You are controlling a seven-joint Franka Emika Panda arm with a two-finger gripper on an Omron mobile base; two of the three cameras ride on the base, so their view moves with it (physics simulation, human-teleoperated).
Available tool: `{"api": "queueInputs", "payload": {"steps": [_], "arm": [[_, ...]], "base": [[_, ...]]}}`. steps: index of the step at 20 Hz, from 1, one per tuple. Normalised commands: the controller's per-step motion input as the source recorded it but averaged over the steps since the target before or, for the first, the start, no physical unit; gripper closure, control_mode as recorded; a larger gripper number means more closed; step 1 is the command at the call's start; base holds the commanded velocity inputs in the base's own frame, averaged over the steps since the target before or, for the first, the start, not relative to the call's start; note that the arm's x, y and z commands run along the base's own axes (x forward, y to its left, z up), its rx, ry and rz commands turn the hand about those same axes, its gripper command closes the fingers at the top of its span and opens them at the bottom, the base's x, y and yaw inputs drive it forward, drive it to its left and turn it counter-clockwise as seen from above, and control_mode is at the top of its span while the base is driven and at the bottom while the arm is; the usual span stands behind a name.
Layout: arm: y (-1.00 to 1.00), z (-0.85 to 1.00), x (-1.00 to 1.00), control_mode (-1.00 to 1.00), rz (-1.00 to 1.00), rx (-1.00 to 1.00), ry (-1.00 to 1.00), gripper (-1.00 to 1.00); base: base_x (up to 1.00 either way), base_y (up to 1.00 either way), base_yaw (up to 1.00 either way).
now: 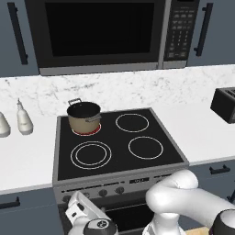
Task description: Turn off the rear left burner of the stove.
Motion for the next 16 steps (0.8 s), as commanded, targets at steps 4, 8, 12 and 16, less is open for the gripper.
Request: {"api": "queueInputs", "payload": {"steps": [4,8,12,16], "arm": [[0.0,-0.53,0.35,-1.0,0.22,-0.12,0.05,-1.0],[0.11,-0.33,0.26,-1.0,0.17,-0.12,0.01,-1.0],[0.25,-0.2,0.15,-1.0,0.04,-0.05,-0.05,-1.0],[0.09,-0.19,0.12,-1.0,0.0,0.0,-0.12,-1.0]], "base": [[0.0,0.0,0.0],[0.0,0.0,0.0],[0.0,0.0,0.0],[0.0,0.0,0.0]]}}
